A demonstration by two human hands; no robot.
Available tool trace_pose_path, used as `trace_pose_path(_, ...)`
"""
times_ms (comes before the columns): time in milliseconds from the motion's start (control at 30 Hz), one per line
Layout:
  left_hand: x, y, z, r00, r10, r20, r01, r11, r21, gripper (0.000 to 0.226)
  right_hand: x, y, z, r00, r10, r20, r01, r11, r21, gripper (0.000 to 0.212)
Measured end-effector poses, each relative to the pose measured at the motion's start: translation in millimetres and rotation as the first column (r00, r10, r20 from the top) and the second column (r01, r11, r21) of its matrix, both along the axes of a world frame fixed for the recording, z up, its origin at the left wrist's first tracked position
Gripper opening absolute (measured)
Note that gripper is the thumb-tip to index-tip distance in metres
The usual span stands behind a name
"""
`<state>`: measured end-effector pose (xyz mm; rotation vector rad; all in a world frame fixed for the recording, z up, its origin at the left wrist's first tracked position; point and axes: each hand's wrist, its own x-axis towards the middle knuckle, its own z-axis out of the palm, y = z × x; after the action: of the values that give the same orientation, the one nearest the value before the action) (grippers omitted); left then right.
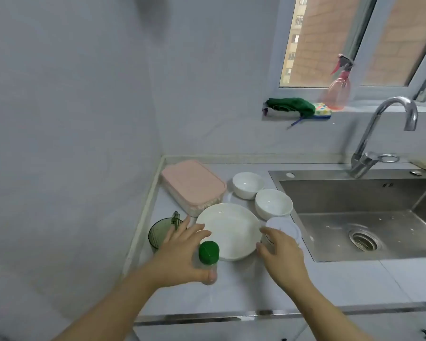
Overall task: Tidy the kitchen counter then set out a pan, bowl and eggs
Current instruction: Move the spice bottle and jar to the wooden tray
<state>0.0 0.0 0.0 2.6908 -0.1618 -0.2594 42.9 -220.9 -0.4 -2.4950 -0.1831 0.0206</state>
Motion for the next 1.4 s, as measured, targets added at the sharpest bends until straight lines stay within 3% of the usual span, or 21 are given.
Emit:
trace_pose_path(133,3.7,-7.6,-5.1,0.997,0.001,0.076,-0.013,0.987,0.160,0.080,7.6,3.0,-4.1,1.000,0.029,0.013,-0.029,0.999,0.028,0.036)
trace_pose_path(300,4.4,-17.1,-10.1,0.980,0.098,0.172,-0.122,0.983,0.136,0.049,7.3,10.3,-10.9,0.994,0.074,0.080,-0.073,0.997,-0.014,0.033)
trace_pose_path(633,1.4,-23.0,-14.6,0.965,0.152,0.211,-0.196,0.959,0.206,0.051,-4.0,15.7,-24.4,0.974,0.225,0.007,-0.225,0.974,-0.021,0.035)
trace_pose_path(700,0.3,-24.8,-18.0,0.951,0.131,0.282,-0.206,0.945,0.256,0.051,-5.7,21.5,-25.4,0.965,0.262,-0.029,-0.262,0.965,-0.018,0.039)
trace_pose_path(867,-8.9,-16.4,-32.7,0.910,0.053,0.410,-0.222,0.899,0.377,0.067,-10.4,42.2,-22.3,0.937,0.325,-0.127,-0.301,0.937,0.180,0.052)
trace_pose_path(933,-13.6,-8.5,-31.2,0.867,0.089,0.491,-0.249,0.930,0.271,0.069,-12.0,48.2,-21.0,0.926,0.349,-0.146,-0.311,0.922,0.229,0.059)
trace_pose_path(1000,-15.1,0.6,-25.2,0.812,0.292,0.505,-0.376,0.924,0.071,0.070,-12.2,52.6,-19.6,0.914,0.378,-0.146,-0.333,0.906,0.260,0.062)
trace_pose_path(1100,-12.1,16.5,-19.8,0.768,0.569,0.294,-0.553,0.821,-0.144,0.084,-11.0,60.8,-17.3,0.896,0.423,-0.135,-0.382,0.889,0.252,0.063)
trace_pose_path(1200,-5.0,25.4,-20.5,0.806,0.590,0.053,-0.553,0.781,-0.290,0.096,-9.3,67.3,-16.8,0.900,0.418,-0.126,-0.379,0.891,0.252,0.060)
trace_pose_path(1400,3.9,28.6,-25.9,0.770,0.634,0.076,-0.577,0.742,-0.340,0.105,-9.0,73.8,-21.0,0.918,0.370,-0.147,-0.319,0.905,0.282,0.047)
